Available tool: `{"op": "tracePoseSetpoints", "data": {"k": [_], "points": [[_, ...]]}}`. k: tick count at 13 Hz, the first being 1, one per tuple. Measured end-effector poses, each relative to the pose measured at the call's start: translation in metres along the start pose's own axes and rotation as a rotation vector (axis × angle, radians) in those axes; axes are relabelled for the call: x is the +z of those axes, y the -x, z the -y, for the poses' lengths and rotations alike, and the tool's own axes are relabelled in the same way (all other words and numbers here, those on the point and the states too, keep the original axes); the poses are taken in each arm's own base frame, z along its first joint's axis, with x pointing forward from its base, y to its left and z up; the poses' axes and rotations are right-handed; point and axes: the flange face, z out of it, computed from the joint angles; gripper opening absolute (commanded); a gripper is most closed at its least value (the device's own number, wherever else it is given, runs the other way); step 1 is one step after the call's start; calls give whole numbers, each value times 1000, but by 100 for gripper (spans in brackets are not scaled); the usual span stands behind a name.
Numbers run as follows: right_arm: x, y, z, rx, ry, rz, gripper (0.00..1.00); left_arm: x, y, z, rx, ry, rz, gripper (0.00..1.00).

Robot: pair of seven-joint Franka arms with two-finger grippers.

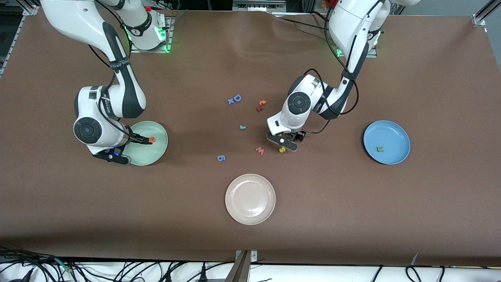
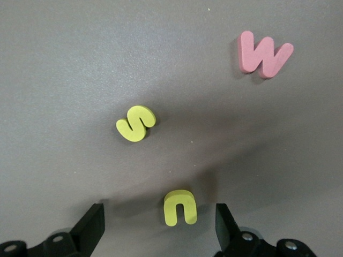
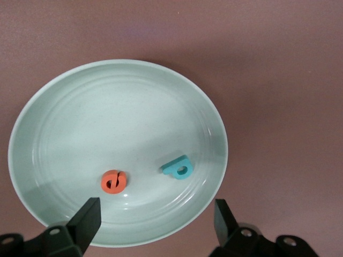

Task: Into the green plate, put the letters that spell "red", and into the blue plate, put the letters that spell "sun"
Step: 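Place the teal p on the green plate while the left gripper releases u, then grasp the yellow u with the left gripper while the right gripper withdraws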

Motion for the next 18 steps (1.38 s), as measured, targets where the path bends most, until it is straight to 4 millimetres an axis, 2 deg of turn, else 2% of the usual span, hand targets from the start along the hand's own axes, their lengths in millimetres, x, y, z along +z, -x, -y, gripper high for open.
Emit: {"op": "tracePoseSetpoints", "data": {"k": [7,8,11,12,15,18], "points": [[-1,0,0,-1,-1,-1,94,6,1,-2,6,-2,9,91],[-2,1,0,-1,-1,-1,94,7,2,-2,6,-2,11,84],[-2,3,5,-9,-4,1,94,7,2,-1,6,-3,10,76],[-2,4,9,-14,-5,2,94,7,2,-1,7,-3,10,70],[-2,5,11,-19,-6,2,94,5,1,-2,10,-2,6,64],[-2,5,11,-19,-6,2,94,4,0,-3,13,-2,5,64]]}}
